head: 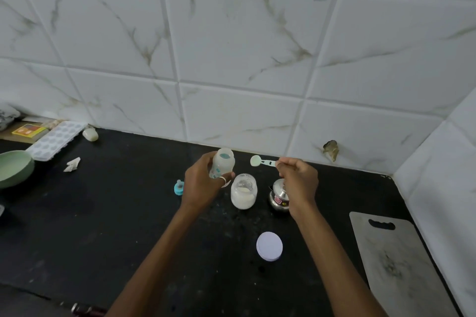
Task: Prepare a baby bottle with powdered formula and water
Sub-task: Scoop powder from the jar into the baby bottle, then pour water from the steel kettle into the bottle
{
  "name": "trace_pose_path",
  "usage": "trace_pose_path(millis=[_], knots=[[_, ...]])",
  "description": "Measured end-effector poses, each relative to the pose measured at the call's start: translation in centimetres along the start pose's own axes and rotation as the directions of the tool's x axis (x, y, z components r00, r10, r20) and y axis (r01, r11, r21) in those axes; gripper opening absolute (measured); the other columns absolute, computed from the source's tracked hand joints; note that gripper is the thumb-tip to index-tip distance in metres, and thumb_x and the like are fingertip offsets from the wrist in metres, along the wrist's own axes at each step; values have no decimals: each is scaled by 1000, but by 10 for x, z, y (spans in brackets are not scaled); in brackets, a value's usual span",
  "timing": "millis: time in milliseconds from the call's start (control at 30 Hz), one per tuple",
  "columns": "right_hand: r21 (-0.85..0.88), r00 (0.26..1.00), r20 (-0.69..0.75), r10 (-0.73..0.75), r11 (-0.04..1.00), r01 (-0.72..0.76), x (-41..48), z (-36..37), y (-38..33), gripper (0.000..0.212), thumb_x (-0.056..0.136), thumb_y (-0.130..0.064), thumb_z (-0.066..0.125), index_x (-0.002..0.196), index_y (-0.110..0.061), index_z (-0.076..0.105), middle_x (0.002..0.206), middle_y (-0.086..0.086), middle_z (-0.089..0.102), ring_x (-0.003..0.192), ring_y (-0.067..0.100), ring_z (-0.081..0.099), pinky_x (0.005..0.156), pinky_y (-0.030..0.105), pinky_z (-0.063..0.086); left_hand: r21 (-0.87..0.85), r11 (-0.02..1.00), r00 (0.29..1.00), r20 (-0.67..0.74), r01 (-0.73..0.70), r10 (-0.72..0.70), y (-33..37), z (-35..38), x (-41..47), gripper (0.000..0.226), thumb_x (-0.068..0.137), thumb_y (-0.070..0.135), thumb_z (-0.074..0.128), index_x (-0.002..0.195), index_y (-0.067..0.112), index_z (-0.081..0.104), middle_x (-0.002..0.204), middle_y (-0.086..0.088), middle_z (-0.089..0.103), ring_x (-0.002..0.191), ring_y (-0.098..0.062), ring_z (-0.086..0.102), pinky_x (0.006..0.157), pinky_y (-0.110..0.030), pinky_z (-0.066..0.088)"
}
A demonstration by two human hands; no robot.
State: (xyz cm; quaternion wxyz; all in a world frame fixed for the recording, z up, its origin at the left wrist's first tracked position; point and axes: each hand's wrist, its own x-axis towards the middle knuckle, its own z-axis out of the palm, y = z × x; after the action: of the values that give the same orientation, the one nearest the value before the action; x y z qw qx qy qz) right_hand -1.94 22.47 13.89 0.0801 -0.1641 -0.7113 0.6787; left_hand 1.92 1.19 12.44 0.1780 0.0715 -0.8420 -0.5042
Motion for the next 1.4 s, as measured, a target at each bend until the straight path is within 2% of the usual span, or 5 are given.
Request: trace_pose_path(millis=[267,533,900,1167,1400], knots=[[-458,960,154,-234,844,279,28,37,24,11,87,-14,71,87,-22,79,82,-11,76,81,3,70,72,14,50,-5,999,999,39,38,-38,-25,-3,20,59,73,27,91,124,18,63,107,11,67,98,-8,64,71,0,44],[-723,964,235,-121,641,257,42,74,76,17,88,-13,66,89,-25,78,90,-8,78,88,16,71,77,37,58,-54,996,992,114,67,-60,-66,3,44,56,73,22,90,122,19,64,106,14,67,92,-4,64,74,0,44],[-887,953,302,33,375,268,51,101,101,22,94,-18,63,102,-28,81,105,-2,77,98,21,71,67,29,47,-94,991,970,235,91,-67,-112,9,60,57,75,22,89,122,34,58,115,14,68,105,-4,65,82,-9,49],[-888,948,313,58,373,270,55,96,96,25,93,-20,67,113,-28,78,113,1,76,108,25,69,76,32,50,-95,993,976,214,71,-50,-103,11,62,56,73,21,90,116,37,59,112,13,71,102,-3,67,84,-14,51],[-719,954,271,-126,633,288,62,59,76,25,90,-27,74,114,-21,77,107,-4,78,102,13,72,90,34,57,-87,995,984,174,53,-37,-64,18,56,55,73,20,91,114,36,59,103,22,67,96,17,61,78,-2,44]])
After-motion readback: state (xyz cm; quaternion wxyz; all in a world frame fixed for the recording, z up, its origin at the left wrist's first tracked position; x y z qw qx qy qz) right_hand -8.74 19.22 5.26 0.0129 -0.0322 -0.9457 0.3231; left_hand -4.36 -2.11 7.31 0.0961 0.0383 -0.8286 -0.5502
